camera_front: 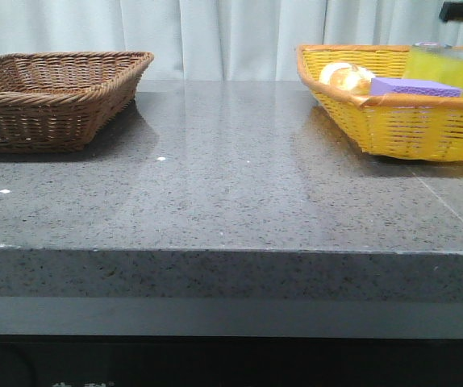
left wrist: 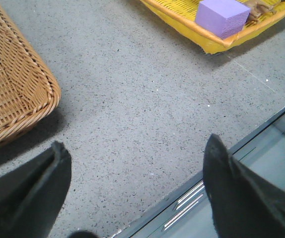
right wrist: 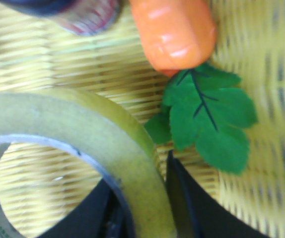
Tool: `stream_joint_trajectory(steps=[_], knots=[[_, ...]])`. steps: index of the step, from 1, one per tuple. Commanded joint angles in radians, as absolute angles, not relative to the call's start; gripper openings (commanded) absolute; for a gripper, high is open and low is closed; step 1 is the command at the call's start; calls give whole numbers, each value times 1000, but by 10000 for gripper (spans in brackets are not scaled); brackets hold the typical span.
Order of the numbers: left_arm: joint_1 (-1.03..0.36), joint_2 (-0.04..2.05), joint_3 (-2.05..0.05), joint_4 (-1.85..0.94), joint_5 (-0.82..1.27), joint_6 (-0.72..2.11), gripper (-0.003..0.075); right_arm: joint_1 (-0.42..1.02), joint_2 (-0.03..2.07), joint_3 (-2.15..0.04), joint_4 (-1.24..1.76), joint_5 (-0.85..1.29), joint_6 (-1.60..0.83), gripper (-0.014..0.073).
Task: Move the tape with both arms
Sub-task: 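Lift the tape roll with the right gripper and set it on the table center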
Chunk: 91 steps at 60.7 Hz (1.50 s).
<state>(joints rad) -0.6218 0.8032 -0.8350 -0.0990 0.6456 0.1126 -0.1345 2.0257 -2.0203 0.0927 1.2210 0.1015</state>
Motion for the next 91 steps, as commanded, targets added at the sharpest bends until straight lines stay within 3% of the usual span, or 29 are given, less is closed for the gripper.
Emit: stream_joint_trajectory(steps=[1,22,38,52,80,91], knots=[[-631,801,-867,-113,584,111,546,-126,1896,-2054,114,1189,90,88],[-631,801,-867,-113,584,111,546,93,1770,-2054,118,1190,0,88],[-631,801,-867,-113,584,111,547,372,1778,-2046,98,1188,-45,88],[-631,801,-867,-113,584,111,547,530,1841,-2046,22,1214,-45,88],[-631,801,-867,-113,584,111,547,586,1998,-2046,-72,1222,-45,99],[-631,801,-867,-113,584,111,547,586,2011,-2046,-71,1207,-45,260]])
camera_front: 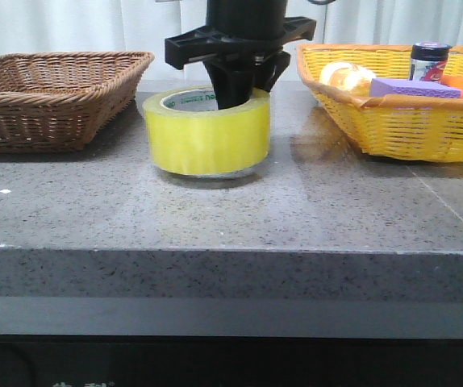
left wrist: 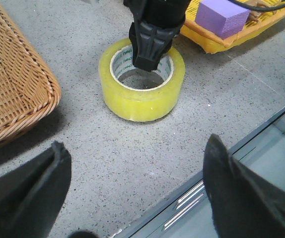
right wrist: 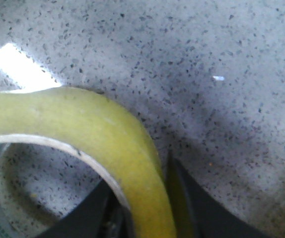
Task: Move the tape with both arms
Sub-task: 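Lift the tape roll with the right gripper and set it on the table center, then withdraw the right gripper and move the left gripper over the tape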
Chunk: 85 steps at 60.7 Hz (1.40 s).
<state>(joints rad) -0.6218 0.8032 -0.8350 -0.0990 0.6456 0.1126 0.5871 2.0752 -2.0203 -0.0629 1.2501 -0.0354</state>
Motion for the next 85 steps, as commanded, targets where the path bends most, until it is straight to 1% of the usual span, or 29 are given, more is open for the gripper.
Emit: stream_joint_trajectory(steps=[1,3,9,13,22,32,38,47,59,85], knots=[[-631,801,-867,-113,584,111,547,586,2011,-2046,-71,1205,-45,277],[-631,801,-867,-113,584,111,547,586,2011,-2046,-71,1200,-45,319],[-631,801,-867,-113,584,111,547,586,2010,-2046,-72,1196,-45,407],[-631,801,-867,-113,584,111,547,586,2008,-2047,-69,1199,-45,440],[-631,801,-867,-113,584,111,547,586,1982,-2076,-52,1212,-45,447],[-631,801,-867,-113,584,111,547,575,1892,-2075,-29,1188,-45,447],[-631,801,-867,-113,584,111,547,556,1810,-2029,21,1140,-45,447],[-631,801,-867,-113,584,111,547,545,1660,-1882,54,1028,-45,447],[-631,801,-867,-113,584,111,547,545,1426,-1626,77,905,-45,447],[-631,801,-867,-113,573,111,546,545,944,-1125,80,743,-45,447]])
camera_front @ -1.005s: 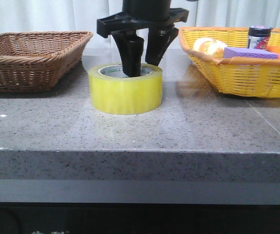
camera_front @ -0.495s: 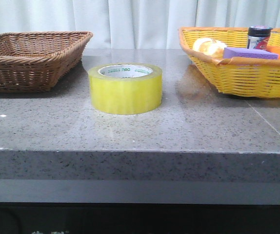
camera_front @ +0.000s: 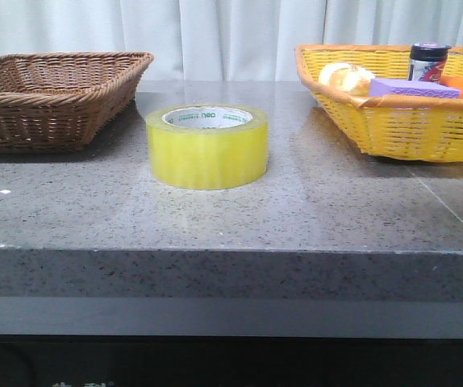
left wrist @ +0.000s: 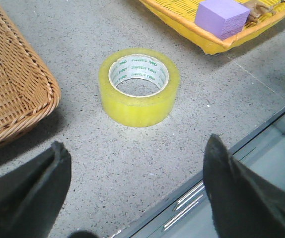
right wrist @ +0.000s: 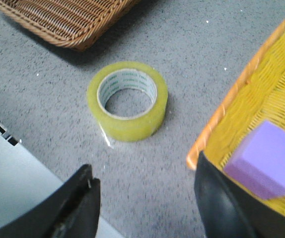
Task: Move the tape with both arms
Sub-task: 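Withdraw the right gripper and move the left gripper over the tape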
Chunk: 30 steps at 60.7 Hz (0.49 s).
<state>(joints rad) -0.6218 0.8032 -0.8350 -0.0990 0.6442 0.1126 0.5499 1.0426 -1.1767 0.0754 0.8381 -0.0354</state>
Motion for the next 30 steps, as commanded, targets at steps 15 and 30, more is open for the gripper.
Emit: stream_joint_trajectory(steps=[15,30], knots=[[-631,836,-891,-113,582,113,546,545,741,-933,93,736,-45,447],[-668,1016,-1062,-113,687,217,546,545,668,-901,91,779,-45,447]])
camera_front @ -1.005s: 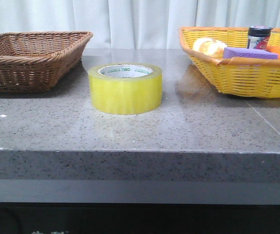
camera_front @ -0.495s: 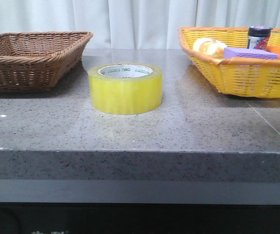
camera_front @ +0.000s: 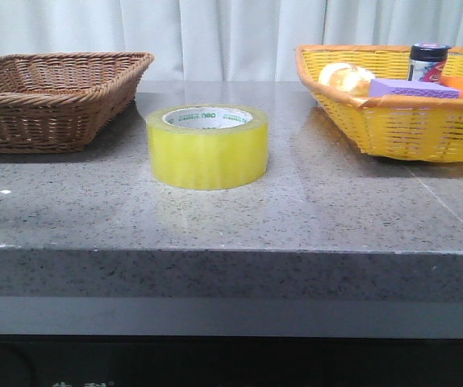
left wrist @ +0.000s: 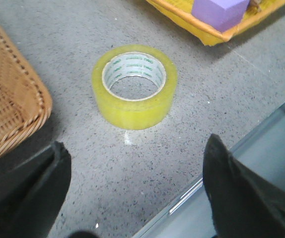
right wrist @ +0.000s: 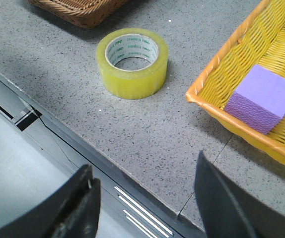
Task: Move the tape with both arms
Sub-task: 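Withdraw the right gripper and move the left gripper over the tape, then lower the left gripper into the tape roll's hole and grip it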
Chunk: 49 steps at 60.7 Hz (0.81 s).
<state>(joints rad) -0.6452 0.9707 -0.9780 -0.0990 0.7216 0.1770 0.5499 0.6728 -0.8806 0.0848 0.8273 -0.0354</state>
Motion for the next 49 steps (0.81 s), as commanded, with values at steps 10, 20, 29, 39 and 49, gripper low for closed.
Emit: stream_joint_trajectory(steps=[10,20,29,39,49], knots=[[-739,1177,-1217,-110,778,293,546,545,668,-901,91,784,-45,447],[-772,1363,-1383,-87,912,295,546,545,668,-901,91,784,-45,447],[-772,1524,-1533,-82,1011,297,546,545,668,-901,91,784,-45,447],[-772,1669,-1658,-82,1049,297,546,545,668,-901,91,784,-45,447],[-772,1759,-1714,-37,1054,295,546,545,668,-901,91,784,-45,447]])
